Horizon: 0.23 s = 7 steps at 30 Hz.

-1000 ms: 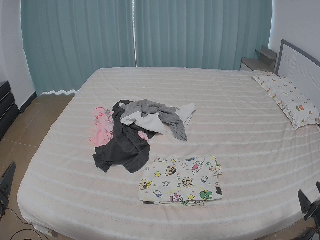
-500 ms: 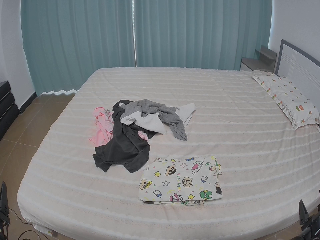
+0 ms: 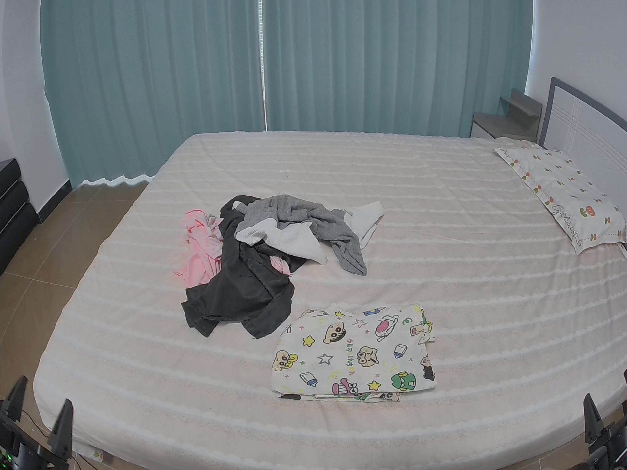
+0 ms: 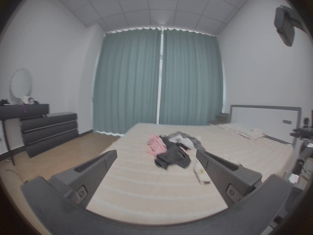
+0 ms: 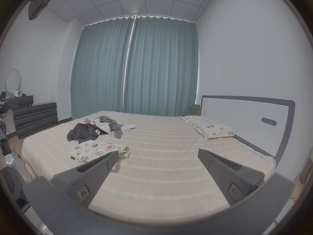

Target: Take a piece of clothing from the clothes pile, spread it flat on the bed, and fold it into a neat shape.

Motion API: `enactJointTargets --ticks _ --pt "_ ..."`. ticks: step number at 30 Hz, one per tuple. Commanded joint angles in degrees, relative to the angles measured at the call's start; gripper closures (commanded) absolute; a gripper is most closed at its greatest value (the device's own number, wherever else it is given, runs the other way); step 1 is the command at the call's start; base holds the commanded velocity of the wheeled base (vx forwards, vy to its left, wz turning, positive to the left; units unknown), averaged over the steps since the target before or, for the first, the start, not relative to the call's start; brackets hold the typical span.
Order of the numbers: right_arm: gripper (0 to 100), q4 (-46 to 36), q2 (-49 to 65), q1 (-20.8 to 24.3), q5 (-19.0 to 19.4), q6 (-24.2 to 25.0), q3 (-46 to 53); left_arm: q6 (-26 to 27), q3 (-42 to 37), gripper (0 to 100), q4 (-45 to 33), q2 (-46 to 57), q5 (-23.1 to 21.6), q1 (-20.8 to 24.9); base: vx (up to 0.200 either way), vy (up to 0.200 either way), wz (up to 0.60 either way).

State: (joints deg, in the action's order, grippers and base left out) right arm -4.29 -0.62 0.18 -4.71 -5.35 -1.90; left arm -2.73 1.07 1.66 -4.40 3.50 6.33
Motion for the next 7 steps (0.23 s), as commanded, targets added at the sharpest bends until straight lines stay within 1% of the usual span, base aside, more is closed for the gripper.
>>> enactJointTargets --ticks 1,7 --pt "0 0.1 0.6 0.0 1.2 -0.5 0.1 1.4 -1.1 0 -1.4 -0.4 -1.8 -0.1 0.0 0.0 0.0" --pt "0 0.1 0.6 0.0 1.5 -0.9 0.2 2.1 -1.1 0 -1.4 -0.4 -1.8 -0.2 0.0 0.0 0.0"
